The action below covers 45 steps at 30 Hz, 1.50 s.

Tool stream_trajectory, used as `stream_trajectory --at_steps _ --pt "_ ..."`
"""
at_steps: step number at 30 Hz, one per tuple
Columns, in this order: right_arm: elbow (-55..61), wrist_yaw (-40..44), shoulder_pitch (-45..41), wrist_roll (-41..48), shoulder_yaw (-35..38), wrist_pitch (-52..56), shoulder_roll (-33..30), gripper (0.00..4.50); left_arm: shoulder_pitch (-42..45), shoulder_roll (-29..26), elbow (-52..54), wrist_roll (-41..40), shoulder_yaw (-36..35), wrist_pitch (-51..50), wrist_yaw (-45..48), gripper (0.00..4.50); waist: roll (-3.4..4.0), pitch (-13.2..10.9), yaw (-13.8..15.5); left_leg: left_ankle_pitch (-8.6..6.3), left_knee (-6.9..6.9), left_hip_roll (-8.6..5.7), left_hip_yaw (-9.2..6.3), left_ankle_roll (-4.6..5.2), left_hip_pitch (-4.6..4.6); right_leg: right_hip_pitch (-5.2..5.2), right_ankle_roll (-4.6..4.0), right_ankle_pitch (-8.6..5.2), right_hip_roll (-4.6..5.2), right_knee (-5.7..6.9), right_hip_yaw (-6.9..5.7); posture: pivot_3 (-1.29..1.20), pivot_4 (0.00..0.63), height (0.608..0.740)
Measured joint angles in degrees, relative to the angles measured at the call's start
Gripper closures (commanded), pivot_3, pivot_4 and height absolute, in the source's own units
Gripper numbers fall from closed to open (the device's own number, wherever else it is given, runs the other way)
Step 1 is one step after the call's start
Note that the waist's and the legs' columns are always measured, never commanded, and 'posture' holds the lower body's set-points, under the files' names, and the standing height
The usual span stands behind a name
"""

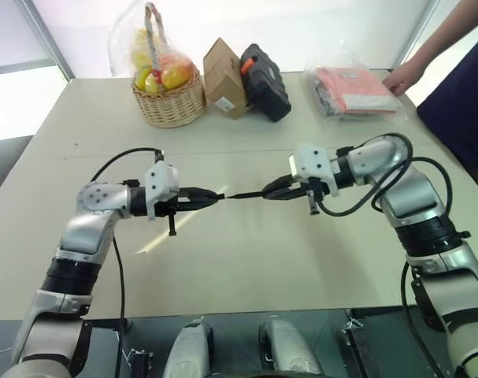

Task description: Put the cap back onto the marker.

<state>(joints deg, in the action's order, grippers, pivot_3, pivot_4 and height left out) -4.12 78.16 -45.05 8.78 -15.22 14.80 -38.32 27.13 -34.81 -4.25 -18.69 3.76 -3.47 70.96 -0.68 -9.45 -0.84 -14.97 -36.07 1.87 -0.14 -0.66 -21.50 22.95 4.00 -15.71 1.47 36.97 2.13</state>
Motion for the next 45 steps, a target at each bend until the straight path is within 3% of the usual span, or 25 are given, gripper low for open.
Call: stream_trajectory --at_steps 34,45 --pt "4.18 -0.9 1.62 0.18 -0.01 4.53 0.02 4.47 0.73 1.2 -1.72 0.88 1.34 1.74 1.23 4.5 0.0 0.0 -0.01 0.0 0.0 0.0 0.01 0.0 0.0 0.01 0.0 0.0 -0.01 0.0 0.0 0.0 0.15 0.74" --pt "2.97 0.06 1.16 -0.74 -0.73 1.17 1.63 4.47 0.7 0.98 0.92 1.25 1.79 2.54 3.13 4.5 0.0 0.0 -0.04 0.0 0.01 0.0 0.01 0.0 0.0 0.01 0.0 0.0 -0.02 0.0 0.01 0.0 0.15 0.74"
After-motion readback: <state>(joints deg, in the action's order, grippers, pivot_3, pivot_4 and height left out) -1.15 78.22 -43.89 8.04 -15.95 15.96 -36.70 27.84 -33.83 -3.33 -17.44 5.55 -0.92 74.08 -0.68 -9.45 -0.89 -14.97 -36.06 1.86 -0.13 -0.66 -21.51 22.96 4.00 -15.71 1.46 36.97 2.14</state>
